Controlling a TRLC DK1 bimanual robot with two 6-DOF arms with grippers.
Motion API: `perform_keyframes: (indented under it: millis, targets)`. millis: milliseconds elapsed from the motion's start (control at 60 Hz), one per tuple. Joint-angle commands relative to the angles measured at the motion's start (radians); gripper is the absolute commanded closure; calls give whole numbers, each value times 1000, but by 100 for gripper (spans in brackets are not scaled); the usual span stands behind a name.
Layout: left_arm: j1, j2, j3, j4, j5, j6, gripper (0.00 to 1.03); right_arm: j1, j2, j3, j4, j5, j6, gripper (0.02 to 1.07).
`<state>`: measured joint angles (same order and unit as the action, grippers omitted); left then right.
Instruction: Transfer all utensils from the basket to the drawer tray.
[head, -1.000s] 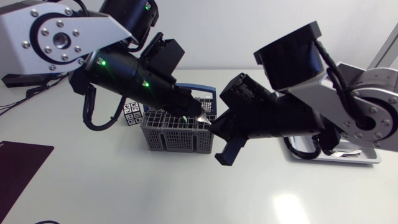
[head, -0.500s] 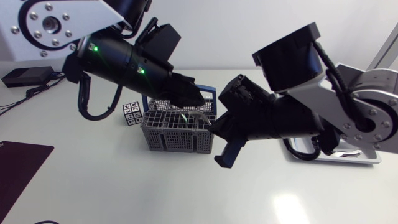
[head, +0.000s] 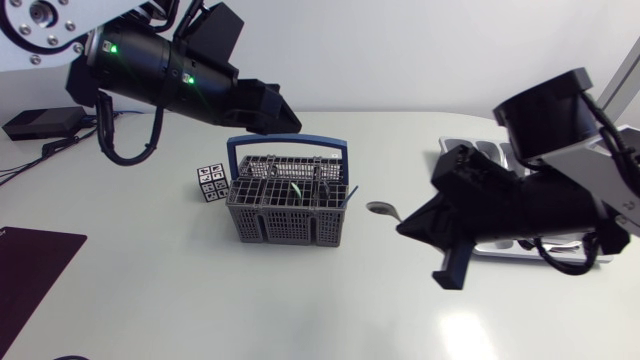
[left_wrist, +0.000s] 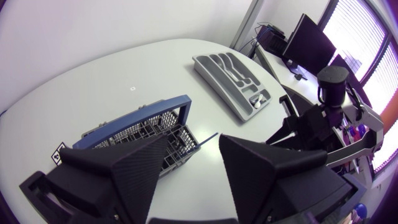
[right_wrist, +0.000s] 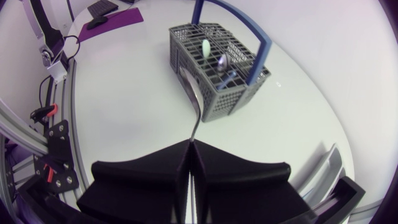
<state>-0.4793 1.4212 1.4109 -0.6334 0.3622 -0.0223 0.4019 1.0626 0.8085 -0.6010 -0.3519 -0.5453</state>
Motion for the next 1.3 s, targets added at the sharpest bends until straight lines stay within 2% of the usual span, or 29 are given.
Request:
perform_keyframes:
  millis: [0, 117, 250, 333, 500, 667, 883, 967, 1100, 1250, 1283]
  targets:
    - [10, 4, -32, 3, 1, 19, 43, -120, -32, -35, -52, -47, -139, 101]
    - [10, 5, -53, 3, -14, 32, 43, -364, -26, -35, -161, -140, -363, 101]
    - [4, 10, -78, 9, -37, 45, 43, -611, 51, -6, -258, -205, -605, 101]
    - [4, 13, -87, 11, -46, 53, 43, -739, 129, 23, -299, -217, -740, 101]
    - [7, 22, -98, 12, -55, 68, 43, -923, 313, 104, -301, -217, -910, 101]
    - [8, 25, -118, 14, -65, 74, 43, -1034, 439, 189, -287, -200, -1048, 101]
    - [10, 24, -135, 14, -98, 85, 43, -1121, 629, 328, -267, -114, -1151, 100]
    - [10, 24, -145, 14, -109, 90, 43, -1134, 683, 336, -191, -68, -1180, 95]
    - [11, 30, -159, 15, -117, 88, 43, -1138, 728, 307, -49, -16, -1219, 93]
    - [5, 39, -178, 17, -118, 76, 43, -1132, 740, 278, 17, -4, -1237, 93]
    - [2, 42, -182, 18, -118, 73, 43, -1129, 738, 262, 37, 2, -1240, 90]
